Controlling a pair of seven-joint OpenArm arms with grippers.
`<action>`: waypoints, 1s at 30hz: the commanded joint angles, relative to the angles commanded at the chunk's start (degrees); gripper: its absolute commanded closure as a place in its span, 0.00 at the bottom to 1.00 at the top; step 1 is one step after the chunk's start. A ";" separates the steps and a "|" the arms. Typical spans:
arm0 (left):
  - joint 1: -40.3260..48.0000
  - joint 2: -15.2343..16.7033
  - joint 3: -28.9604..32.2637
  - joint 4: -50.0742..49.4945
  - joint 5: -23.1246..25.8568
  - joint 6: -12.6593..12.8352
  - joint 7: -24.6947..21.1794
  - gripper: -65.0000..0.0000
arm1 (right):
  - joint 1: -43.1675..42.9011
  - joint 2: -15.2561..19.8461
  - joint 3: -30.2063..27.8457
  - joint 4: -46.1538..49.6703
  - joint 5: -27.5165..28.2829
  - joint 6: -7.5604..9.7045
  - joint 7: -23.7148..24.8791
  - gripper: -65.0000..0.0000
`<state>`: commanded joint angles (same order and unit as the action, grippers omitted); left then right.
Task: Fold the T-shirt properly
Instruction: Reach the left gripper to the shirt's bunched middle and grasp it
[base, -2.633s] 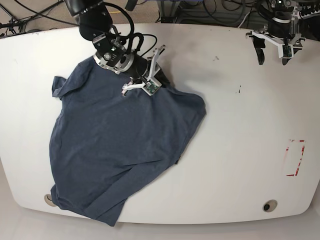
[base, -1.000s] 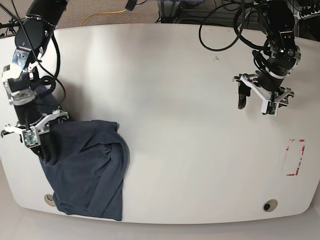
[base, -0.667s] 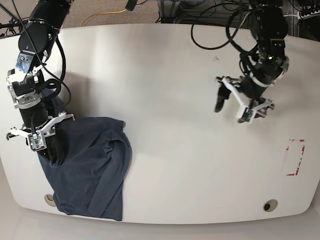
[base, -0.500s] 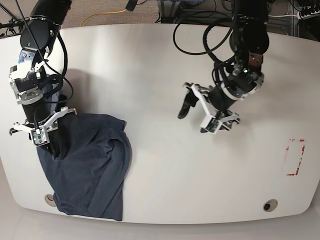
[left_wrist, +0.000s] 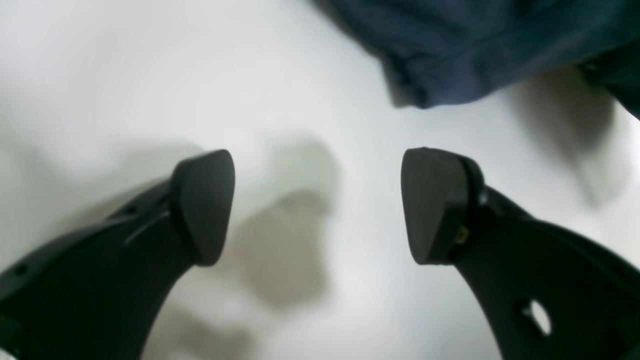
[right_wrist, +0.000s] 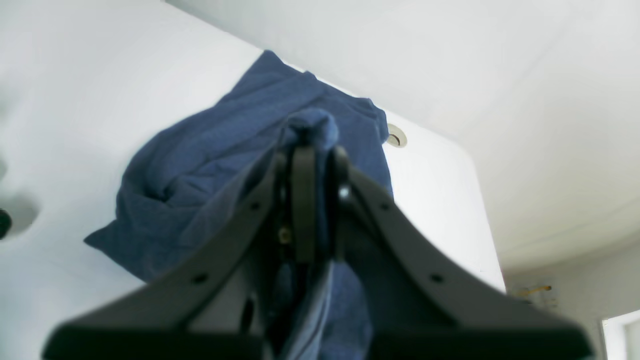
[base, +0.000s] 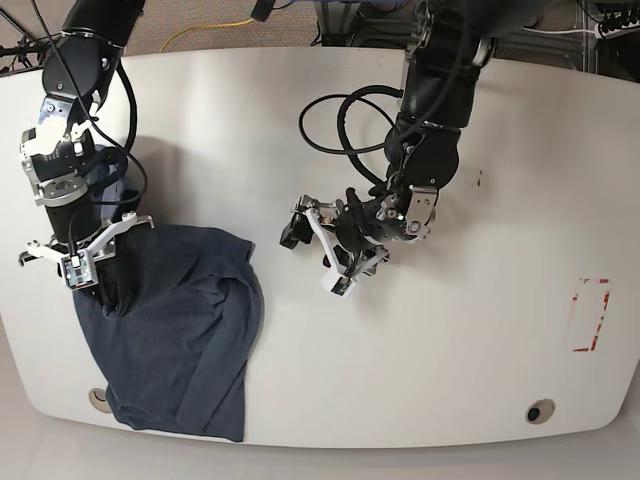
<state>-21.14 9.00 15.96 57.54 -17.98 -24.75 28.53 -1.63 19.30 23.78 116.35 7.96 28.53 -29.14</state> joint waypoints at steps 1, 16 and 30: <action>-1.41 0.00 1.41 -2.81 -2.29 0.09 -1.76 0.23 | -0.09 -0.09 0.00 0.00 -0.09 0.00 0.00 1.00; -14.68 0.00 26.29 -23.74 -31.21 0.09 -15.82 0.23 | -2.81 -3.43 -0.35 0.00 -5.27 -0.09 0.26 1.00; -13.45 0.00 33.32 -24.00 -29.63 10.55 -21.80 0.87 | -2.37 -6.77 -0.35 0.09 -9.23 0.53 0.35 1.00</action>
<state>-34.59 9.00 49.27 33.54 -47.60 -14.20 6.73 -4.00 12.53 23.43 116.44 -1.27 29.05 -28.79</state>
